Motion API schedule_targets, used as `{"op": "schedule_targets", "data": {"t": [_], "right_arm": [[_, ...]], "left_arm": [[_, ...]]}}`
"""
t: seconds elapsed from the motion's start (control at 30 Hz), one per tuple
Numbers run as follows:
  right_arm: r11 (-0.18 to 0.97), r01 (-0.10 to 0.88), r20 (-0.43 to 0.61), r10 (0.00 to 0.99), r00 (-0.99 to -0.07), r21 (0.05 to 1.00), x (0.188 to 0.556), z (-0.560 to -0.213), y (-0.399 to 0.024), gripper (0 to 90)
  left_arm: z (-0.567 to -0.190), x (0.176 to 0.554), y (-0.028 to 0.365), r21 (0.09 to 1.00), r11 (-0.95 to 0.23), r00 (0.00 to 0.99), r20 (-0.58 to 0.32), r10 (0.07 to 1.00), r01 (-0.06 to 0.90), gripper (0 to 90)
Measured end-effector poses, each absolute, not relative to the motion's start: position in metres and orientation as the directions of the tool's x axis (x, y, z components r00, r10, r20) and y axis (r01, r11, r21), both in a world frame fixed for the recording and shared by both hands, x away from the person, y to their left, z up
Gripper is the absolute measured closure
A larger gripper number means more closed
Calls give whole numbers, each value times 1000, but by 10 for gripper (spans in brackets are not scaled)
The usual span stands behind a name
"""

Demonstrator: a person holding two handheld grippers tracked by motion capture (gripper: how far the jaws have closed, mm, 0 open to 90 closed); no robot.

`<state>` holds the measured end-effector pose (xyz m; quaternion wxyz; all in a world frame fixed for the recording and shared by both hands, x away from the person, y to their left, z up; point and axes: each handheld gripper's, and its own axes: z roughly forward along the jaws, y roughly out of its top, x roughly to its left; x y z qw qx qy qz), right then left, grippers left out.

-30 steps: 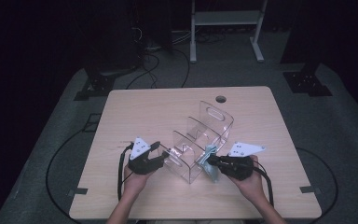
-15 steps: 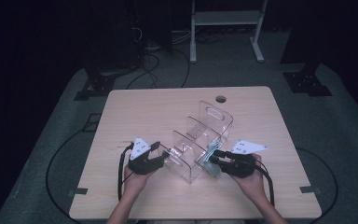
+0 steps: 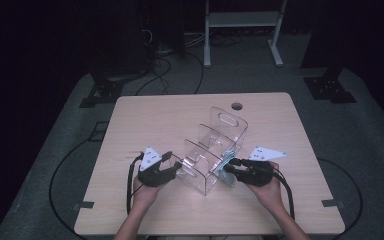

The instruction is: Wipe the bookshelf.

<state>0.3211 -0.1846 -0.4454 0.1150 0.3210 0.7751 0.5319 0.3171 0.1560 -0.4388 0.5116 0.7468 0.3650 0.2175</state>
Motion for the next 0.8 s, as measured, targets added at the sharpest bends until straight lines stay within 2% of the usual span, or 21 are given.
{"op": "schedule_targets", "data": {"t": [0.23, 0.43, 0.5, 0.63, 0.8], "right_arm": [[233, 376, 170, 604, -779, 897, 328, -447, -177, 826], [289, 366, 150, 565, -811, 885, 321, -448, -170, 846], [301, 357, 126, 582, -804, 884, 322, -446, -171, 847], [261, 396, 166, 614, -772, 880, 329, -445, -177, 849], [313, 357, 148, 533, -833, 880, 310, -445, -162, 851]], "left_arm": [[-439, 318, 160, 925, -197, 627, -54, 777, 325, 461], [-439, 318, 160, 925, -191, 622, -59, 780, 327, 460], [-439, 318, 161, 926, -191, 625, -60, 779, 327, 460], [-439, 318, 160, 926, -190, 625, -61, 778, 327, 460], [-439, 318, 161, 926, -193, 626, -58, 777, 325, 460]]}}
